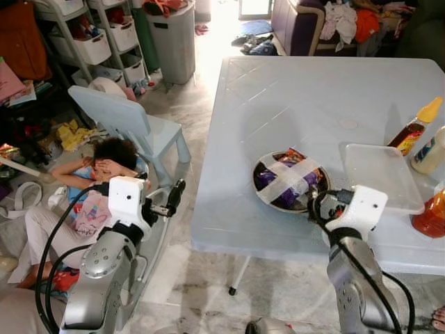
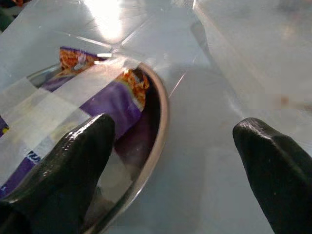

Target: Restocking fridge

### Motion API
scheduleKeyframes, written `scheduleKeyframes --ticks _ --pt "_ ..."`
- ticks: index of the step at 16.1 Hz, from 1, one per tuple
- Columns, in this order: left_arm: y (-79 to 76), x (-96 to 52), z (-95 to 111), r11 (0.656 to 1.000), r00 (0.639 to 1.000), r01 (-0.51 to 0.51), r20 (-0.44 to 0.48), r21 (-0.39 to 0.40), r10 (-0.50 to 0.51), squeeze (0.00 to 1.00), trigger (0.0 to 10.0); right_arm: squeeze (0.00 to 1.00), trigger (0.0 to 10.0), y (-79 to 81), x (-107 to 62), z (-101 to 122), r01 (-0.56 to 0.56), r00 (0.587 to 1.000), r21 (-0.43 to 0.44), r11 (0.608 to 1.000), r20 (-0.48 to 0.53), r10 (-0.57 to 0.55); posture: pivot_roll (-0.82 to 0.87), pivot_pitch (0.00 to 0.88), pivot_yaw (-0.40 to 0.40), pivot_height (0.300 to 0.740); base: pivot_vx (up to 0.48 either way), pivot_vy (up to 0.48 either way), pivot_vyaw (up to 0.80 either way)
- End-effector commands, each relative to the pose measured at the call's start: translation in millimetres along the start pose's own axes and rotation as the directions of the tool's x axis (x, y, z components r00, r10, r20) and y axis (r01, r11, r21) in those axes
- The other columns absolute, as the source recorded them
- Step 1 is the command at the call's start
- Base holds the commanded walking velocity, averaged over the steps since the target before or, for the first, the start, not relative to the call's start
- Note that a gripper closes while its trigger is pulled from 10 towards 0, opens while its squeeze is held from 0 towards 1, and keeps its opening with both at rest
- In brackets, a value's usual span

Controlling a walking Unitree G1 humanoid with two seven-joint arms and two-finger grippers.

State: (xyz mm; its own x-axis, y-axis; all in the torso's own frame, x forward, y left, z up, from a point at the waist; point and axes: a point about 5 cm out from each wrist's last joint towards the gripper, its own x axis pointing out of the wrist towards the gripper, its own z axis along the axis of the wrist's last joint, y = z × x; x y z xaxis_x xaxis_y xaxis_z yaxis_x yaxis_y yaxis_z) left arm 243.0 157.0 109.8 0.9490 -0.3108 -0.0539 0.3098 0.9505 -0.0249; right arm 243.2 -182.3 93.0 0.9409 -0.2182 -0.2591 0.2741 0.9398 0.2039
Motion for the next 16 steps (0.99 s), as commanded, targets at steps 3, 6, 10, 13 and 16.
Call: scheduleKeyframes --ticks 3,6,10,13,16 --pt "-2.0 0.5 2 1.0 1.0 0.028 -0.004 0.012 -0.028 0.0 10.0 0.0 5.0 4.3 1.3 -9 0.003 0.994 0.091 0.996 -0.105 0.007 -0.03 0.0 0.025 0.74 0.0 0.0 0.0" --pt "-3.8 -0.4 1 0.999 0.999 0.034 -0.01 0.012 -0.034 0.0 10.0 0.0 0.0 8.7 6.5 -13 -0.021 0.982 0.156 0.987 -0.183 0.05 -0.03 0.0 0.024 0.74 0.0 0.0 0.0" --pt "-4.8 0.7 1 0.999 0.999 0.037 -0.009 0.013 -0.037 0.0 10.0 0.0 0.0 19.0 9.2 -12 -0.086 0.965 0.218 0.972 -0.224 0.136 -0.03 0.0 0.021 0.74 0.0 0.0 0.0" --pt "-6.7 1.1 0 0.999 0.999 0.04 -0.009 0.012 -0.04 0.0 10.0 0.0 0.0 27.0 10.1 -13 -0.09 0.951 0.305 0.948 -0.255 0.173 -0.03 0.0 0.019 0.74 0.0 0.0 0.0" --pt "-6.3 1.3 0 0.999 0.999 0.039 -0.01 0.014 -0.039 0.0 10.0 0.0 0.0 30.9 10.8 -13 -0.095 0.94 0.371 0.924 -0.272 0.206 -0.02 0.0 0.018 0.74 0.0 0.0 0.0"
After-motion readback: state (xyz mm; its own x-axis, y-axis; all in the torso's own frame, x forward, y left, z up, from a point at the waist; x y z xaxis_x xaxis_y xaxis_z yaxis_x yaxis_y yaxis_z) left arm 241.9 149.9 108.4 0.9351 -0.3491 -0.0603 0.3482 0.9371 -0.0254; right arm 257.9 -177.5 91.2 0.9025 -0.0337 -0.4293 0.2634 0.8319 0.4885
